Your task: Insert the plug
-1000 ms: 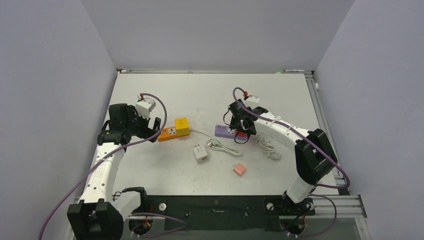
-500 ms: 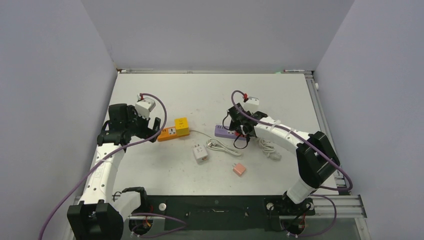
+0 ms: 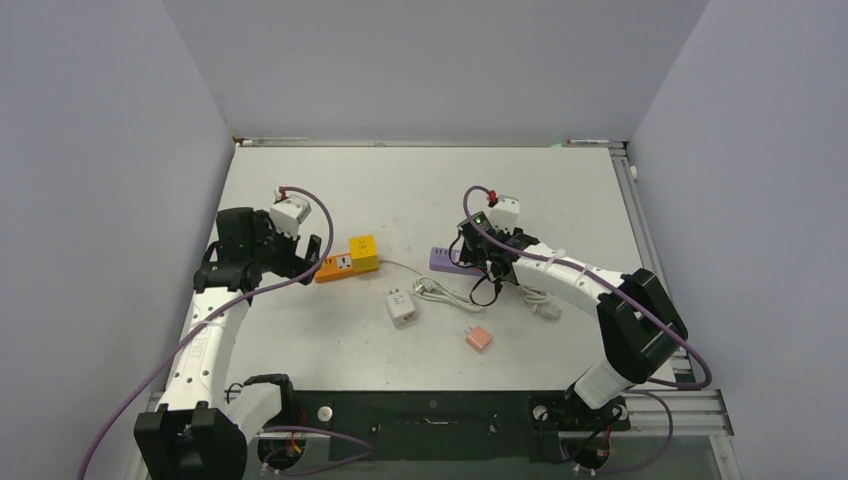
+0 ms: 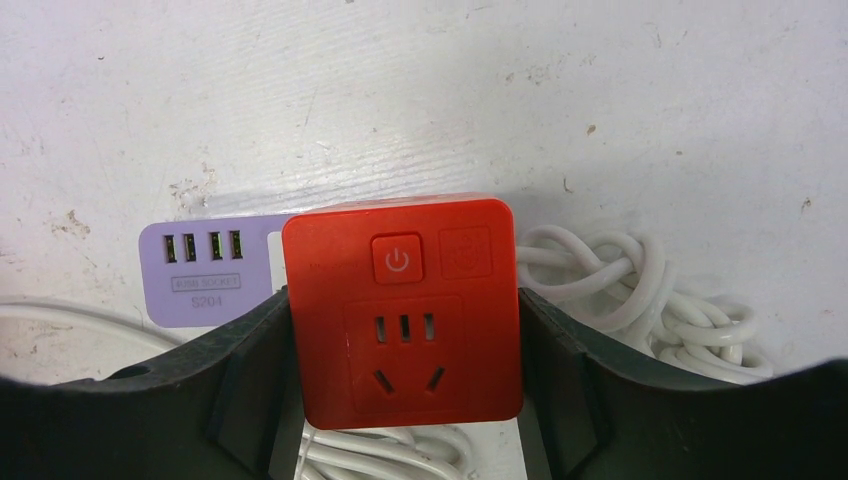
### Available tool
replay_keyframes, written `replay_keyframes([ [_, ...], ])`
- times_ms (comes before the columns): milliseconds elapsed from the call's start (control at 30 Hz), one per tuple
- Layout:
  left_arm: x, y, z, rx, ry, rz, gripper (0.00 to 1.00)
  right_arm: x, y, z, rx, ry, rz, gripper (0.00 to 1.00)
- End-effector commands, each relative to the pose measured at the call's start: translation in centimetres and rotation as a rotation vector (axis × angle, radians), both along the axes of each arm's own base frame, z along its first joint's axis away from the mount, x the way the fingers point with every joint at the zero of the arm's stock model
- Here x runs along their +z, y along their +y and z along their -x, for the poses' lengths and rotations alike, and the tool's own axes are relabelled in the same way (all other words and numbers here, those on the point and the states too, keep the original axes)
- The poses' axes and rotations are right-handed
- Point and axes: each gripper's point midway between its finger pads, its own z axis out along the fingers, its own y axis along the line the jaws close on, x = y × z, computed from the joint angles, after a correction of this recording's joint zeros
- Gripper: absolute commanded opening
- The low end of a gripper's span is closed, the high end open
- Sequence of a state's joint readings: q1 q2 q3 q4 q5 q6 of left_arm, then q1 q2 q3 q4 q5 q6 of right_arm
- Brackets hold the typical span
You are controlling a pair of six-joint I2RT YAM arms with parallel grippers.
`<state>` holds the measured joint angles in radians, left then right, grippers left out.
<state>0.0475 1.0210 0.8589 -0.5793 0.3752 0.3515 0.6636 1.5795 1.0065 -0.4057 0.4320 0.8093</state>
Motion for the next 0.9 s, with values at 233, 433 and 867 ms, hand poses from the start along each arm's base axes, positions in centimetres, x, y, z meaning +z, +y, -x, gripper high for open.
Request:
replay_keyframes([
  [233, 1.7, -0.1, -0.5, -0.001, -0.058, 0.012, 0.96, -5.4, -1.0, 2.5, 0.057, 0.267, 0.123, 0.05],
  [433, 1.7, -0.4, -0.4, -0.012, -0.053, 0.024, 0.96, -3.9, -0.3, 1.9, 0.081, 0.306, 0.115, 0.05],
  [867, 6.3, -7.0, -2.8, -0.189, -0.096, 0.118, 0.96, -5.1, 0.8, 0.8, 0.193, 0.411, 0.11, 0.05],
])
